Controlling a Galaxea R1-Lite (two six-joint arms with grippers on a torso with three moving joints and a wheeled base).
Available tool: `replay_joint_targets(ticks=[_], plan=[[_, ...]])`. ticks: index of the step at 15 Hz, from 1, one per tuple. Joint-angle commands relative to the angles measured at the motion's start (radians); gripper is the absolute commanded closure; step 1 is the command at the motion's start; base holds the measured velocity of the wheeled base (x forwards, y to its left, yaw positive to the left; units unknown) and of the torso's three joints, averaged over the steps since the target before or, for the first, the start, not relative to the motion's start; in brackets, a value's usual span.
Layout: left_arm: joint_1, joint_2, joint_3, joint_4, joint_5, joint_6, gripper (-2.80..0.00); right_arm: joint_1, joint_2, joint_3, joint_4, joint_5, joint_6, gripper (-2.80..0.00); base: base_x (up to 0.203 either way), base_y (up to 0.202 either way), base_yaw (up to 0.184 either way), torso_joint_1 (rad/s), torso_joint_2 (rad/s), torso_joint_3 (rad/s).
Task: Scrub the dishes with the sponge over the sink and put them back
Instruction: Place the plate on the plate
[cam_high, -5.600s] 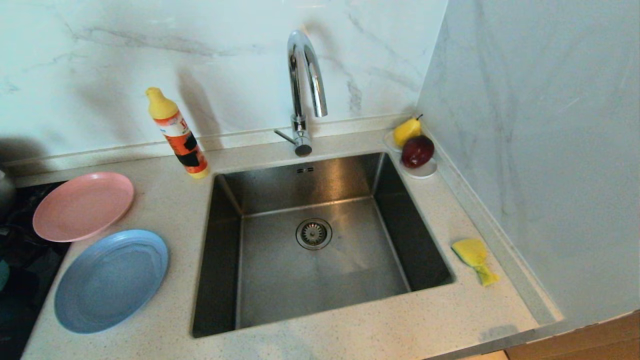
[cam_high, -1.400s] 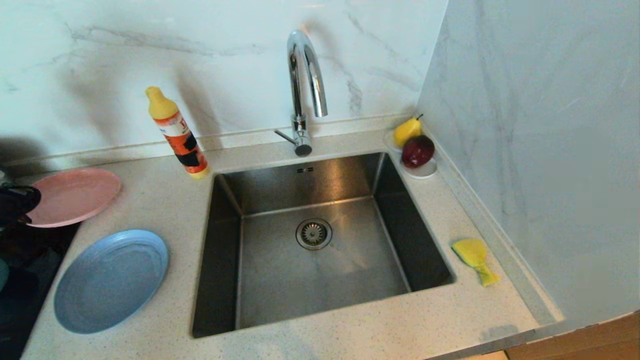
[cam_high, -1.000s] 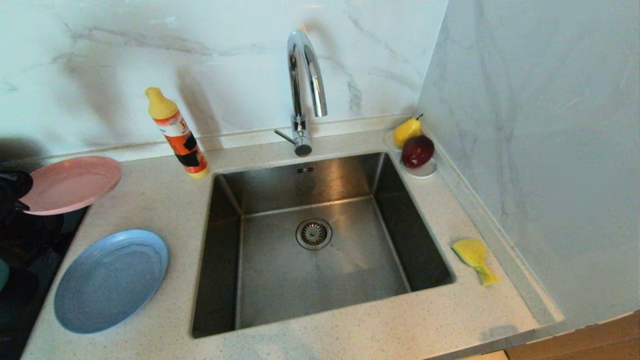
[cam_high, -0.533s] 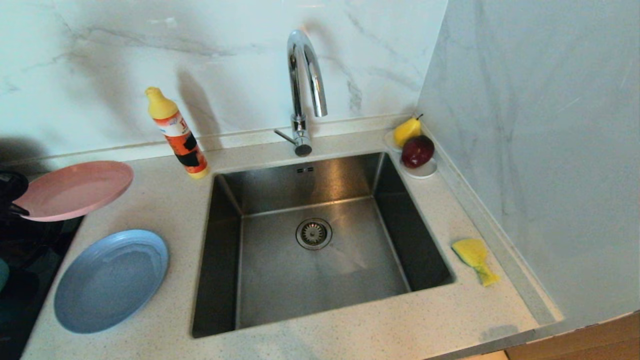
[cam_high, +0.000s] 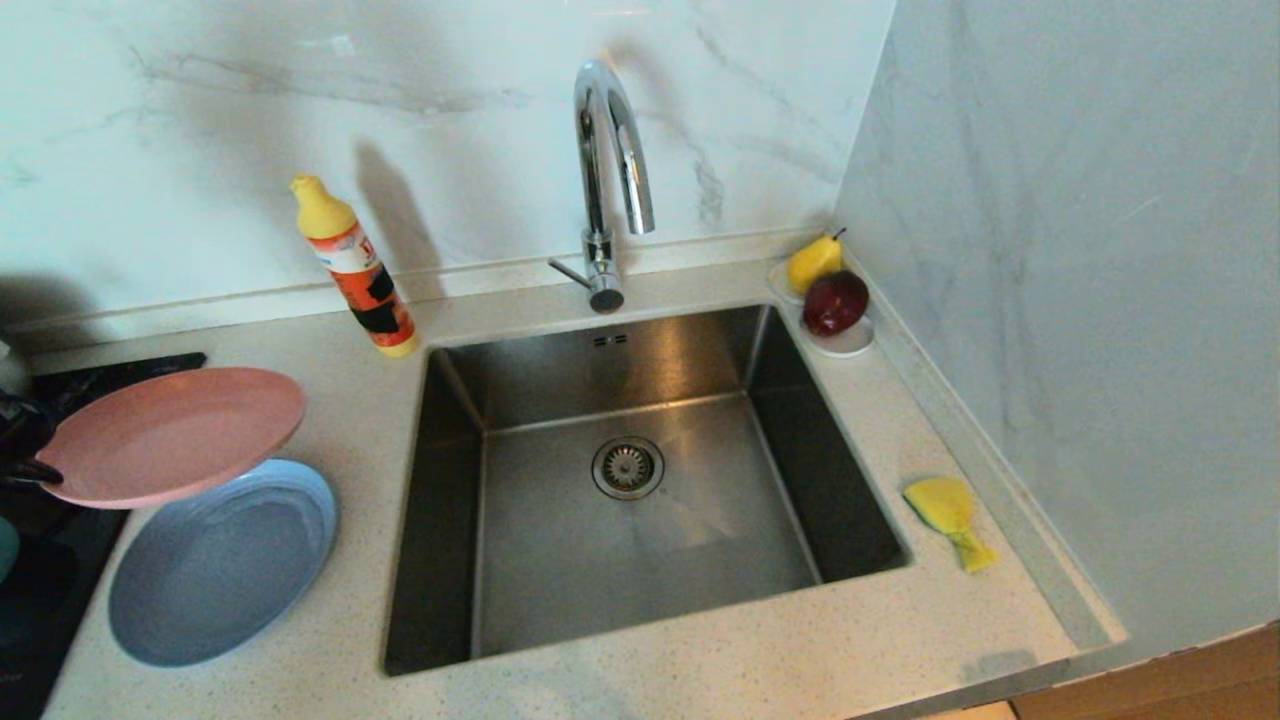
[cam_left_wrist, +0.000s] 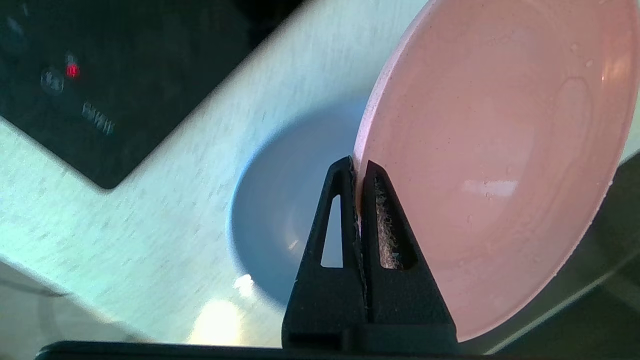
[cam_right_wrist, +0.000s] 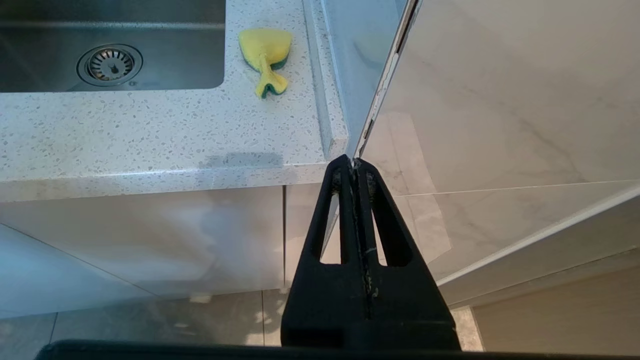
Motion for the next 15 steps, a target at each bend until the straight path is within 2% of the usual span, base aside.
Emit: replay_joint_targets(ticks=[1,6,15], plan=[[-0.015,-0.062,0.094,-0.001,-0.003,0.067,0.00,0.000,0.000,0.000,0.000,0.000,-0.001,0.00,0.000,0.000,0.000,0.000,0.00,0.000],[-0.027,-0.092,0.217,-0.009,0.003,0.134,0.00,0.000,0.000,0.001,0.000,0.000,-0.001,0.00,0.000,0.000,0.000,0.000,0.00,0.000],[-0.017,-0.107,0.296,-0.054,0.011,0.140,0.00,0.000,0.000,0.000,0.000,0.000,-0.001,0.00,0.000,0.000,0.000,0.000,0.00,0.000]])
